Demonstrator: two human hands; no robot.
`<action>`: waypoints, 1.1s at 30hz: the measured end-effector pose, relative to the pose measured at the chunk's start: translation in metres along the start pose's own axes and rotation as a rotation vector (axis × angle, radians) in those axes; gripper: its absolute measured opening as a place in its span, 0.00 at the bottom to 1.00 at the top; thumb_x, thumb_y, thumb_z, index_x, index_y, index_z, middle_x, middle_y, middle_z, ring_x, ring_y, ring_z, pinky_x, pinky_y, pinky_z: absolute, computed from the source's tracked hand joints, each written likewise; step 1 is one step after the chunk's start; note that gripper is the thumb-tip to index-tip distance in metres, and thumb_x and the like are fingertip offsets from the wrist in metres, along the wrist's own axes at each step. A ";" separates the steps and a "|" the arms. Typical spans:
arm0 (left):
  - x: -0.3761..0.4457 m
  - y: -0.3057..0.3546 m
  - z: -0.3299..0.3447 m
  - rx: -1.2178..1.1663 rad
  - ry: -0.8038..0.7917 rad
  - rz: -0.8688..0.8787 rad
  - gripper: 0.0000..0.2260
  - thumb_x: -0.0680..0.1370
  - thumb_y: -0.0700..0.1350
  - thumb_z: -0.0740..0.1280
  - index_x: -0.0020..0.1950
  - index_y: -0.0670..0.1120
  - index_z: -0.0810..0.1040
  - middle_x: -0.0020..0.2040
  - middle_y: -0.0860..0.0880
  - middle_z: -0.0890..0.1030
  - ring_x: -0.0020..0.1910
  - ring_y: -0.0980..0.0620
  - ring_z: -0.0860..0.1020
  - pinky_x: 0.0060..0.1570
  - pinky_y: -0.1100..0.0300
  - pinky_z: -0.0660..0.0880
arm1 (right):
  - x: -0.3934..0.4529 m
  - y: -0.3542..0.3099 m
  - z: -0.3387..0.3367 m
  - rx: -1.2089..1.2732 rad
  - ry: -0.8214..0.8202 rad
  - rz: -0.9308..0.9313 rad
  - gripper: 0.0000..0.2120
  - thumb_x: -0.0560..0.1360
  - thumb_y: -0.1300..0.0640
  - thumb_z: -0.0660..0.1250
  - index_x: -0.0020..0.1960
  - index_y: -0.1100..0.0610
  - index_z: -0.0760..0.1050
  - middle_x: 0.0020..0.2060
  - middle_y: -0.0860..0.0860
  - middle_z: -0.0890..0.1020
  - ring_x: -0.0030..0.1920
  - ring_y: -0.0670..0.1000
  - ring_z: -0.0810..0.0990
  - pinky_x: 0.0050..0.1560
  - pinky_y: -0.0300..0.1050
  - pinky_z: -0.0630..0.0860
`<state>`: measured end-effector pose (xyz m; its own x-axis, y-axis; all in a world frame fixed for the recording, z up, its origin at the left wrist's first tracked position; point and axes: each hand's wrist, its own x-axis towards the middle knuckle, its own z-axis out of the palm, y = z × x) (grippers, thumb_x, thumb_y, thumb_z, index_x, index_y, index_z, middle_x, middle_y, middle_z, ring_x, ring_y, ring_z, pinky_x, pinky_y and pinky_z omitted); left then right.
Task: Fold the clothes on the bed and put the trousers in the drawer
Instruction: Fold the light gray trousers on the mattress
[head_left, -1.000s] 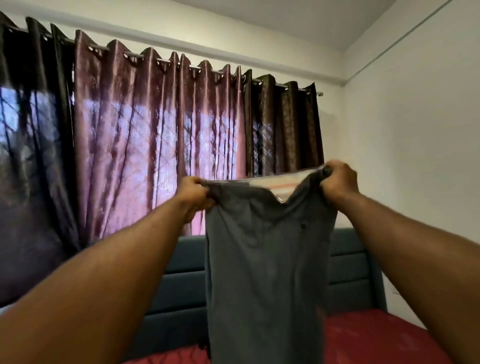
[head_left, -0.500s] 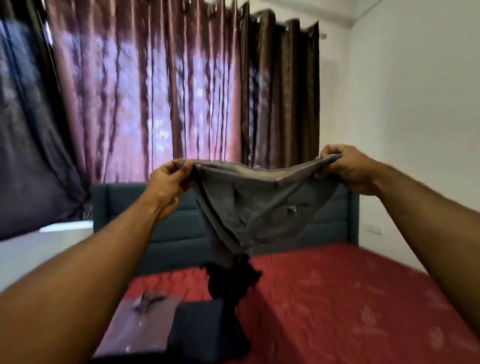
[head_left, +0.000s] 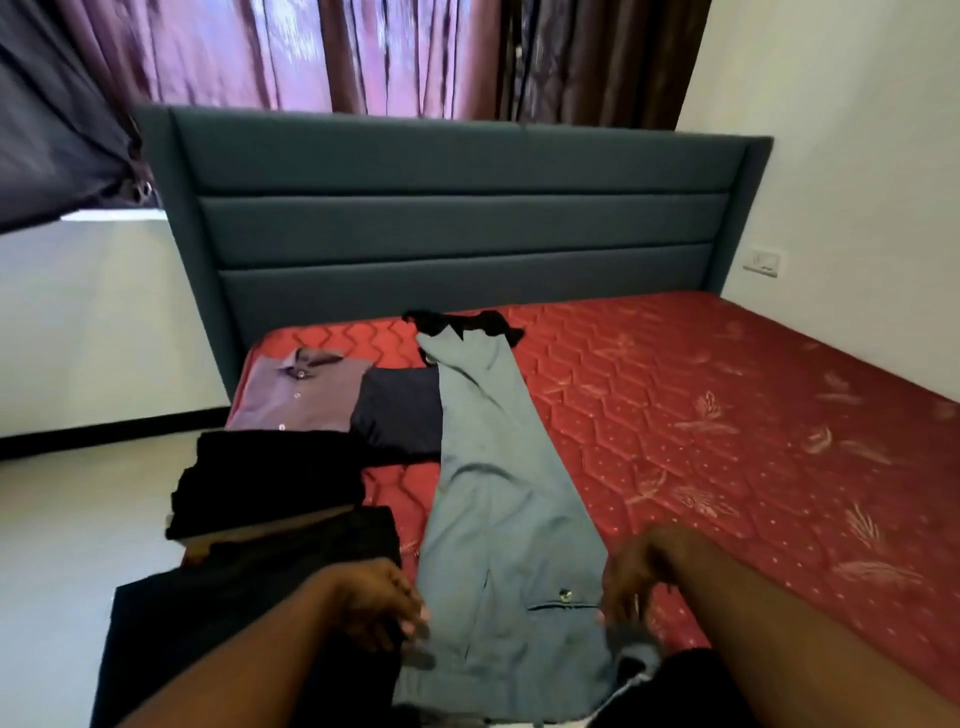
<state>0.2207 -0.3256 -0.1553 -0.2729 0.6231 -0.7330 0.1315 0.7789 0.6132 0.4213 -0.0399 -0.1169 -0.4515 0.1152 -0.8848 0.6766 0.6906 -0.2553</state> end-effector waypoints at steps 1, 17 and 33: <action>0.007 0.008 -0.010 0.042 0.063 -0.026 0.04 0.77 0.40 0.70 0.43 0.47 0.81 0.37 0.49 0.83 0.29 0.53 0.80 0.30 0.61 0.78 | 0.010 0.000 -0.006 0.045 0.074 -0.007 0.10 0.76 0.57 0.70 0.37 0.57 0.75 0.23 0.43 0.79 0.29 0.41 0.78 0.35 0.32 0.76; 0.282 0.140 -0.125 -0.610 0.900 0.109 0.17 0.71 0.49 0.75 0.58 0.45 0.78 0.55 0.44 0.81 0.54 0.41 0.79 0.56 0.50 0.77 | 0.251 -0.052 -0.207 0.785 0.981 -0.032 0.26 0.76 0.49 0.68 0.68 0.61 0.71 0.65 0.58 0.76 0.64 0.59 0.75 0.54 0.41 0.69; 0.290 0.162 -0.128 -0.438 0.746 0.054 0.15 0.67 0.49 0.76 0.47 0.42 0.81 0.47 0.43 0.84 0.46 0.42 0.82 0.49 0.53 0.80 | 0.228 -0.037 -0.221 1.214 0.835 -0.063 0.04 0.71 0.70 0.66 0.46 0.66 0.76 0.38 0.61 0.80 0.33 0.56 0.78 0.38 0.50 0.77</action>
<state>0.0412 -0.0278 -0.2312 -0.8507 0.3297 -0.4093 -0.1752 0.5563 0.8123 0.1647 0.1187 -0.2234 -0.4100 0.7684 -0.4913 0.5151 -0.2494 -0.8200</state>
